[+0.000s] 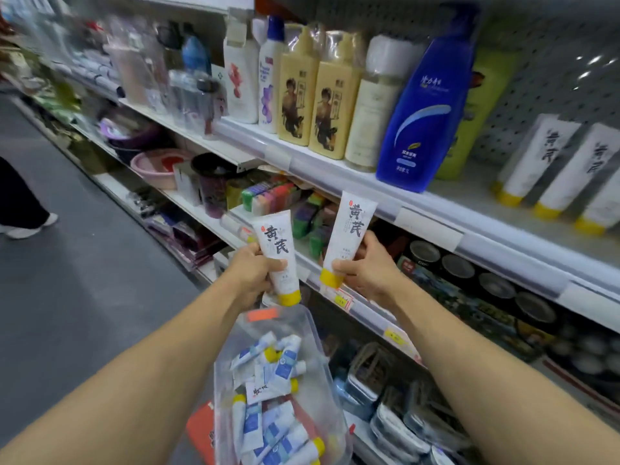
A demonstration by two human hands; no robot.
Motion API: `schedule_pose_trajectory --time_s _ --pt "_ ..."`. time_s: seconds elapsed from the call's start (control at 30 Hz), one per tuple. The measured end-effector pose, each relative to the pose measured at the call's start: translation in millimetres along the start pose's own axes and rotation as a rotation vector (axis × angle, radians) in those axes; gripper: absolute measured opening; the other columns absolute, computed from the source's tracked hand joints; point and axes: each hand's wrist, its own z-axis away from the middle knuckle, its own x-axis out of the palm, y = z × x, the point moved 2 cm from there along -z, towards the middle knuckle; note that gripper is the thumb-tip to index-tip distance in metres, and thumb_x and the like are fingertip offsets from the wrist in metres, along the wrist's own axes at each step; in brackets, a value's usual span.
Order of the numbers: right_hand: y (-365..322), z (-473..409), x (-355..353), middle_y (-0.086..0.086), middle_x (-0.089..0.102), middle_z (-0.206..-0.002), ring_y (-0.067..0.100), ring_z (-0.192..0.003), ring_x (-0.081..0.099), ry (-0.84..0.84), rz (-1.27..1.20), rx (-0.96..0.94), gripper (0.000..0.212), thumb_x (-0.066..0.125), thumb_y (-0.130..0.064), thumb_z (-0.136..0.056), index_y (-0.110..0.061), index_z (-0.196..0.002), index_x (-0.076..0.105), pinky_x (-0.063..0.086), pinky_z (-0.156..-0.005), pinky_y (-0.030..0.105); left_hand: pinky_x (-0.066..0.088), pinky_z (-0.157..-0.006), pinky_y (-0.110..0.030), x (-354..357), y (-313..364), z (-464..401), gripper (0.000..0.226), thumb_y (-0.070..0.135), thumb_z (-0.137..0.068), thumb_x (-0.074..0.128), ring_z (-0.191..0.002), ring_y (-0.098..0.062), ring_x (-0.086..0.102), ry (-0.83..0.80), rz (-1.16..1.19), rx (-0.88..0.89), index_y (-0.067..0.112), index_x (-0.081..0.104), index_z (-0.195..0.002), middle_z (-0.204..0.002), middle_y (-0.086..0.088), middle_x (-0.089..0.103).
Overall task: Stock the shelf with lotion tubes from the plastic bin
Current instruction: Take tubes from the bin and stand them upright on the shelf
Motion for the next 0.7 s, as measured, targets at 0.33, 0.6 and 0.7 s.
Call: schedule_pose_trajectory --time_s 0.33,0.6,0.7 --pt "-52 54 -75 0.002 0.050 -0.135 0.022 -0.118 0.052 0.311 0.138 -0.168 0.061 0.068 -0.003 -0.081 -0.019 -0.130 0.035 0.050 -0.092 0.041 0.048 -0.068 -0.036 82 65 38 0.042 -0.006 -0.091 0.048 -0.101 -0.023 0.054 -0.222 -0.081 0.168 0.016 0.043 -0.126 -0.114 -0.007 0.056" --pt "-80 84 -158 0.005 0.053 -0.132 0.023 -0.114 0.053 0.580 0.185 -0.232 0.052 0.067 -0.005 -0.083 -0.015 -0.123 0.034 0.045 -0.086 0.032 0.045 -0.082 -0.041 181 101 47 0.048 -0.008 -0.090 0.049 -0.109 -0.022 0.052 -0.391 -0.177 0.314 0.016 0.040 -0.131 -0.114 -0.002 0.054" --pt "-89 89 -193 0.006 0.052 -0.131 0.021 -0.111 0.052 0.646 0.198 -0.239 0.048 0.065 -0.004 -0.083 -0.014 -0.118 0.034 0.043 -0.086 0.031 0.047 -0.087 -0.042 220 108 43 0.044 -0.008 -0.089 0.050 -0.111 -0.022 0.053 -0.412 -0.224 0.370 0.018 0.044 -0.123 -0.112 -0.001 0.055"
